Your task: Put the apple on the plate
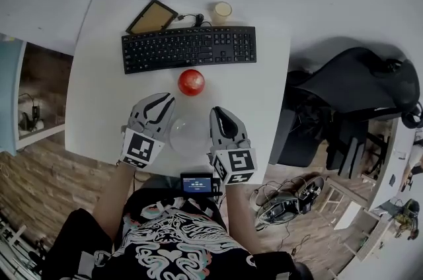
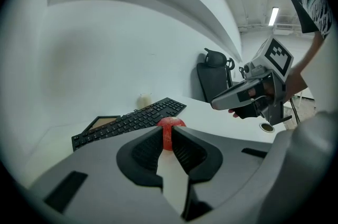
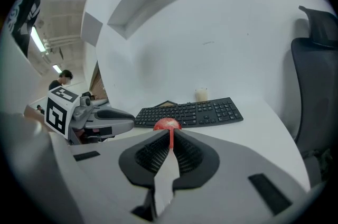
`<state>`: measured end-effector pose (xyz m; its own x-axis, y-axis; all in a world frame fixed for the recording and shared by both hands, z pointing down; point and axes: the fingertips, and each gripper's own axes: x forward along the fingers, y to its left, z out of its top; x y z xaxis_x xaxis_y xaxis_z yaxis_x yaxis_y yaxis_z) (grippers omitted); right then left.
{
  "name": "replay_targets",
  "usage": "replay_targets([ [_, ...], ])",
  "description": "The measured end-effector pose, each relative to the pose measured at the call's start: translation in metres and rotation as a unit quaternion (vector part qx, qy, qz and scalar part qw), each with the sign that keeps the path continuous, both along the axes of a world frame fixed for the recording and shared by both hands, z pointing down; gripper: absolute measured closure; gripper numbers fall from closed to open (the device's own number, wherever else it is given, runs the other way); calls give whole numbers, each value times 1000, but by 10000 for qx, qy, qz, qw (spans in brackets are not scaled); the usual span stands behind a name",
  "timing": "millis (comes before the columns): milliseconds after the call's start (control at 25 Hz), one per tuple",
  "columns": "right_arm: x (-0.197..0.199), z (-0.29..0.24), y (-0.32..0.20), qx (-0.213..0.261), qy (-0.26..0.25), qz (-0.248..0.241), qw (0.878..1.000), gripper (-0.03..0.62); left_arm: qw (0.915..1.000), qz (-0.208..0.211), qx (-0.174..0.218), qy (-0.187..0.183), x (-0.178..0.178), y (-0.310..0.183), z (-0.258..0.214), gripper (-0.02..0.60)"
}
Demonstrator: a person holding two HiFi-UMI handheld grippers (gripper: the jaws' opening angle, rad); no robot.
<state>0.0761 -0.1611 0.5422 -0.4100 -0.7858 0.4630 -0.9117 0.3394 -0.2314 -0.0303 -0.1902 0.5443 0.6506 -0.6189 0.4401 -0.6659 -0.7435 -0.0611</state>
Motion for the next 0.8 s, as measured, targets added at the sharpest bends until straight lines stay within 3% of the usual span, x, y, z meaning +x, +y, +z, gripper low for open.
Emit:
replay_targets([
  [240,-8,11,-16,-118,-153,-167,9997,563,9999,111,-79,-23,5,-9,16,482],
  [440,-11,19,-28,-246,-297,-260,9989,553,9991,353,-191,-136,16,-13,31,355],
  [560,-17,26,-32,-427,-451,-389,9973,455,9988,419,-222,-144,22,-18,34,317],
  [800,-23,34,-43,-588,-666,-465,9950,404,9975,608,-252,-276,35,-30,41,245],
])
